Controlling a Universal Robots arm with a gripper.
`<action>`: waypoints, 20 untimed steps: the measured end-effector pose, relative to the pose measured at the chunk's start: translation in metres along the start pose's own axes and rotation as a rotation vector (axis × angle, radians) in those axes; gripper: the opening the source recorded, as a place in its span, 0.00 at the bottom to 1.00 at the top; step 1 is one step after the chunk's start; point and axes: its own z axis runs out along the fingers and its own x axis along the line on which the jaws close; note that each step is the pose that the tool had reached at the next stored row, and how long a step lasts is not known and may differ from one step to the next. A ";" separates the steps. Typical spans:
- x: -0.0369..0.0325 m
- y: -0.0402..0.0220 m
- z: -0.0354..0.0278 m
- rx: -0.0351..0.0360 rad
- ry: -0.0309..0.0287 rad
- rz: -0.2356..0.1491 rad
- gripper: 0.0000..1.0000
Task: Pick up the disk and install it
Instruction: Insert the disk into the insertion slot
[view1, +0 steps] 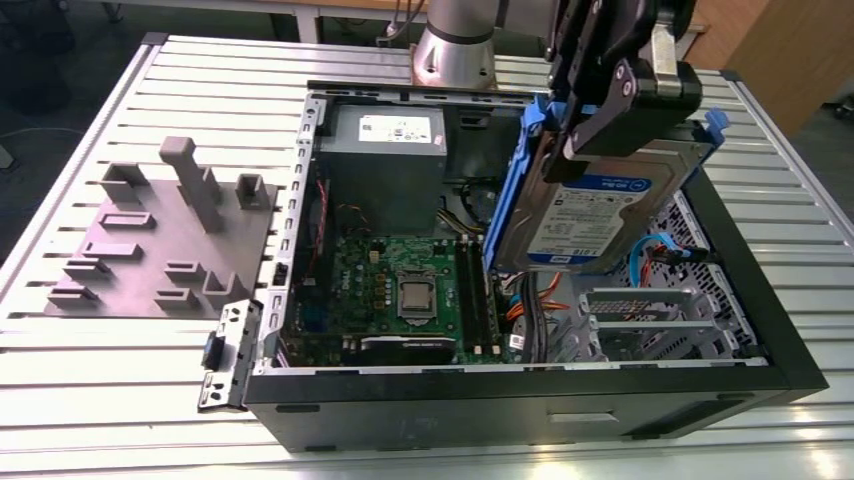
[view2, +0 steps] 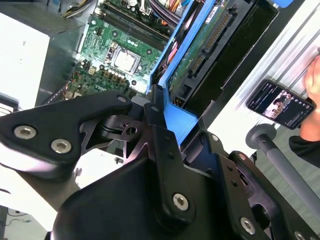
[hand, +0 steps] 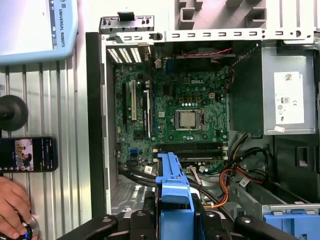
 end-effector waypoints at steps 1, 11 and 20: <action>0.0009 -0.0002 0.0000 0.0000 0.0002 0.000 0.36; 0.0092 -0.0059 0.0008 0.0000 0.0000 0.000 0.36; 0.0158 -0.0190 0.0027 0.0000 0.0000 0.000 0.36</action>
